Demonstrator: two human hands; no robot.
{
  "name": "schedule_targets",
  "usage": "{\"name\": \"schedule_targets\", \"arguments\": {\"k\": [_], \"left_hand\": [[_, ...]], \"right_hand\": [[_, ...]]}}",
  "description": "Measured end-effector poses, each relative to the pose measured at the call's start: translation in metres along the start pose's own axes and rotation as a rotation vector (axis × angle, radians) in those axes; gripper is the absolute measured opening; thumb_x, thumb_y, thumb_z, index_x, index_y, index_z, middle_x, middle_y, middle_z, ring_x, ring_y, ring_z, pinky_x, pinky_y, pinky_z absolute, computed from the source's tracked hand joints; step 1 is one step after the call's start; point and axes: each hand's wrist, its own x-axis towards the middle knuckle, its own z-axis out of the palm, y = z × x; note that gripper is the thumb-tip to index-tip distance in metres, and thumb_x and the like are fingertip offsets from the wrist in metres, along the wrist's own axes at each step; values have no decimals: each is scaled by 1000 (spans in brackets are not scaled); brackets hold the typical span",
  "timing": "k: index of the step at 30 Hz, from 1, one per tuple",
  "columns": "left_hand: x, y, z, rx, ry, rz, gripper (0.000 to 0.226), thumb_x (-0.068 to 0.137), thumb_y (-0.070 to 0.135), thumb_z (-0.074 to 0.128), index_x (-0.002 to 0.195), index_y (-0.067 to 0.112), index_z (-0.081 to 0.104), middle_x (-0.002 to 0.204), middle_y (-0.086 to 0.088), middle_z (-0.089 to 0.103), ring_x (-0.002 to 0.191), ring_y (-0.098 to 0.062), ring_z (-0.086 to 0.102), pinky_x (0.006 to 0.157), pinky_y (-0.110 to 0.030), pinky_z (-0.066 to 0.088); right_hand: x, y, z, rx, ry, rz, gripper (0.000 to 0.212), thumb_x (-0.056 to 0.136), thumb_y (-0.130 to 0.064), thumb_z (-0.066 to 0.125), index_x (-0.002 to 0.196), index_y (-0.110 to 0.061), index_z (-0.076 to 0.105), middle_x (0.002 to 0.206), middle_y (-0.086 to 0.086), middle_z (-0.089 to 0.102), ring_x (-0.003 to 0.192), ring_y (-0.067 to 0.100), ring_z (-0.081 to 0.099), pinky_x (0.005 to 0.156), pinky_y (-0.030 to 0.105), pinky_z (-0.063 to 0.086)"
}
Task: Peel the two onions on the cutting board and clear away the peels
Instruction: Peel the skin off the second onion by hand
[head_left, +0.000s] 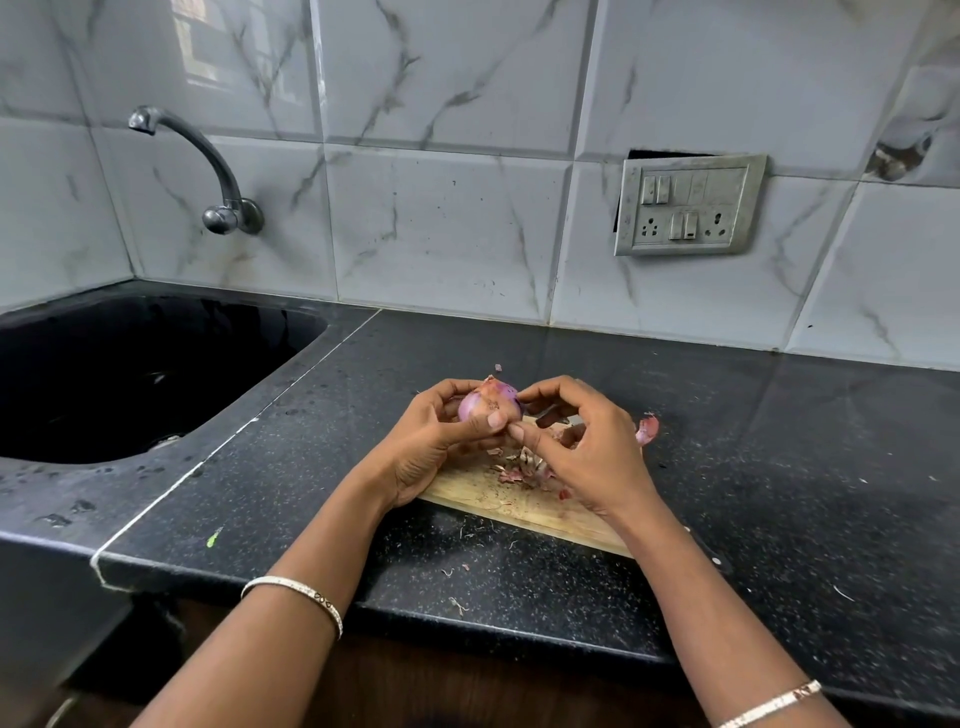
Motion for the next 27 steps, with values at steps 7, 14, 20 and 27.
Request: {"name": "schedule_targets", "arguments": {"k": [7,14,20,27], "left_hand": [[-1,0,-2,54,-58,-5,62,70,6,82,128,8,61,127,-21,68,105,-34,71,87,-45,60],[-7,1,3,196,-43,51,71,61,-3,90,125,7,60,121,-15,71,104,-31,72,86,-41,62],[-10,4,5,252,-56,47,75,61,-18,85,126,6,57,99,-6,77,91,-28,74,79,-38,64],[-12,8,8,281,-85,48,74,63,-22,82,127,7,60,91,0,78,87,-19,76,76,-28,62]], "right_hand": [[2,3,0,27,34,9,15,84,-26,81,97,-26,73,95,-13,68,87,8,68,73,27,55],[2,4,2,-7,49,-25,13,84,-25,81,94,-23,76,95,-11,68,85,7,66,76,23,51],[2,3,3,-18,52,-13,9,81,-17,83,87,-17,76,89,-8,69,80,7,64,70,11,44],[2,5,5,-68,2,1,9,85,-12,78,84,-17,70,88,-11,64,80,6,60,70,14,42]]}}
